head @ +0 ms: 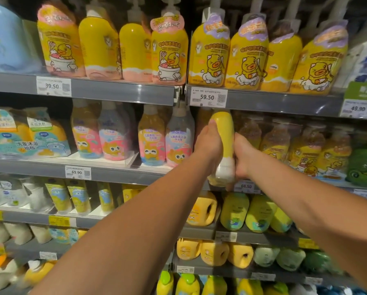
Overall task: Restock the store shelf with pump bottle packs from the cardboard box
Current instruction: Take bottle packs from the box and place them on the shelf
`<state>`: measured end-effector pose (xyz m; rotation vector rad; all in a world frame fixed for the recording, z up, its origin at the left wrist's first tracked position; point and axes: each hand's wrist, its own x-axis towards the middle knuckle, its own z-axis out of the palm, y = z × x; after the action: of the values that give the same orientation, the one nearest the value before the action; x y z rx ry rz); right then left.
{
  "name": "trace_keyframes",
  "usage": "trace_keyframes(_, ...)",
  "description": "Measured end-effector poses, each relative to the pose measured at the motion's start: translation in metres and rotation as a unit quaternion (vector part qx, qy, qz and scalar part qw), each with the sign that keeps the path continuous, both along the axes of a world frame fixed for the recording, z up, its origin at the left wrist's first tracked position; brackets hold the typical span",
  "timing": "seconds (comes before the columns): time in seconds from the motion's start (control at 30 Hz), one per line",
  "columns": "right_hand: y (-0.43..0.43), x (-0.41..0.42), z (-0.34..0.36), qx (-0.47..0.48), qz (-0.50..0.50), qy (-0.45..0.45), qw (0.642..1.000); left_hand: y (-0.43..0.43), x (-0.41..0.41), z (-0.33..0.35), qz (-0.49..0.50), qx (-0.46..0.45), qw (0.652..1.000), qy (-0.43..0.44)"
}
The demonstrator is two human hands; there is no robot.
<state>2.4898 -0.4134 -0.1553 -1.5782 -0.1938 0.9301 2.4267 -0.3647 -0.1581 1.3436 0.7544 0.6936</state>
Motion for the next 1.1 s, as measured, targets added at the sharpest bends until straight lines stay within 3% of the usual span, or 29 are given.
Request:
trace_keyframes(0.13,0.007,0.010,0.010,-0.010,-0.021,-0.017,1.000,0.021,0.030,-0.009,0.015,-0.030,0.999,-0.017)
trace_keyframes(0.4,0.009,0.018,0.027,0.021,-0.034,-0.046,0.998,0.005,-0.005,0.020,-0.043,-0.125,0.988,-0.077)
trace_keyframes(0.6,0.007,0.016,0.036,-0.040,-0.023,-0.049,0.998,0.006,-0.012,0.030,-0.070,-0.165,0.979,-0.093)
trace_keyframes(0.7,0.007,0.011,0.037,-0.005,-0.005,-0.038,0.999,0.009,-0.014,0.028,-0.063,-0.207,0.968,-0.129)
trace_keyframes(0.83,0.004,0.005,0.034,0.062,0.004,-0.039,0.997,0.012,-0.015,0.023,-0.083,-0.219,0.959,-0.160)
trace_keyframes(1.1,-0.006,-0.009,0.032,0.039,0.023,-0.115,0.992,0.004,-0.006,0.001,-0.103,-0.219,0.956,-0.167)
